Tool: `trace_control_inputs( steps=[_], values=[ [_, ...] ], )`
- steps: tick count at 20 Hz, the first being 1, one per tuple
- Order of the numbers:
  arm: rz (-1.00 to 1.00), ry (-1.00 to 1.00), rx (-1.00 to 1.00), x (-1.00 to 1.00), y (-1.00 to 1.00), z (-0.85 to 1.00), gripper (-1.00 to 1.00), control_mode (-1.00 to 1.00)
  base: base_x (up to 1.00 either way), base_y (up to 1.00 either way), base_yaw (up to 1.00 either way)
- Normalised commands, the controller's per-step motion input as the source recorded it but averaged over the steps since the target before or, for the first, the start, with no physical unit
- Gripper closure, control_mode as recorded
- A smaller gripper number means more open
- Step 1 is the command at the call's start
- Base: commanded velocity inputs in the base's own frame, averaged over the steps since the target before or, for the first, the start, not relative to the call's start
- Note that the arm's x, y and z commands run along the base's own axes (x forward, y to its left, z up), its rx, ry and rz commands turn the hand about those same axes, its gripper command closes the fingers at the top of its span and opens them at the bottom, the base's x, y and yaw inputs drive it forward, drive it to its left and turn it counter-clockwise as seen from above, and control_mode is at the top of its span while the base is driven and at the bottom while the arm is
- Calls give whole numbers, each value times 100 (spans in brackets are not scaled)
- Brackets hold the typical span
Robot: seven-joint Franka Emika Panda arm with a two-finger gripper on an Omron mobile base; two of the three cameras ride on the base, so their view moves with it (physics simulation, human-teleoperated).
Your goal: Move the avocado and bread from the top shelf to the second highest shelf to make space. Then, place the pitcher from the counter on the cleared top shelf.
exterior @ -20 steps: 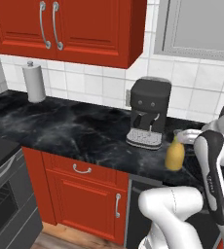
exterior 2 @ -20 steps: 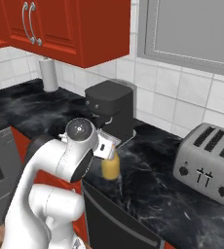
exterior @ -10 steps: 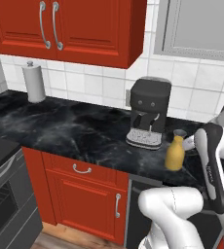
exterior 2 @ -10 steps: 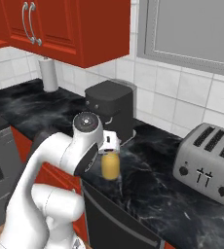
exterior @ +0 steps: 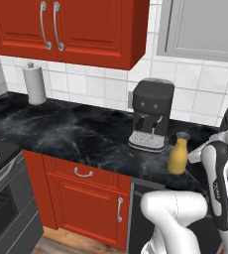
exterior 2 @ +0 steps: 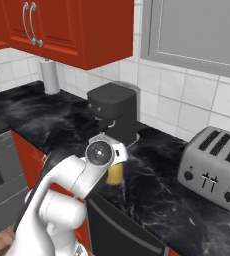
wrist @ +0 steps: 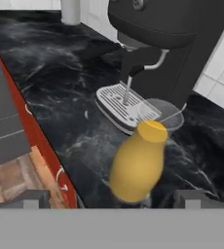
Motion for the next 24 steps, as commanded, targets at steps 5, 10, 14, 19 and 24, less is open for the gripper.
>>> trace_control_inputs(
  steps=[5, 10, 14, 19, 24],
  values=[
    [12, -1, 17, 4, -22, 0, -100, -100, 0, 0, 0],
    [14, 0, 21, 15, -26, 0, -100, -100, 0, 0, 0],
    [9, -4, 19, 29, -10, 0, -100, -100, 0, 0, 0],
    [3, -5, 19, 40, 0, -1, -100, -100, 0, 0, 0],
    [1, -9, 11, 27, 0, -10, -100, -100, 0, 0, 0]
  ],
)
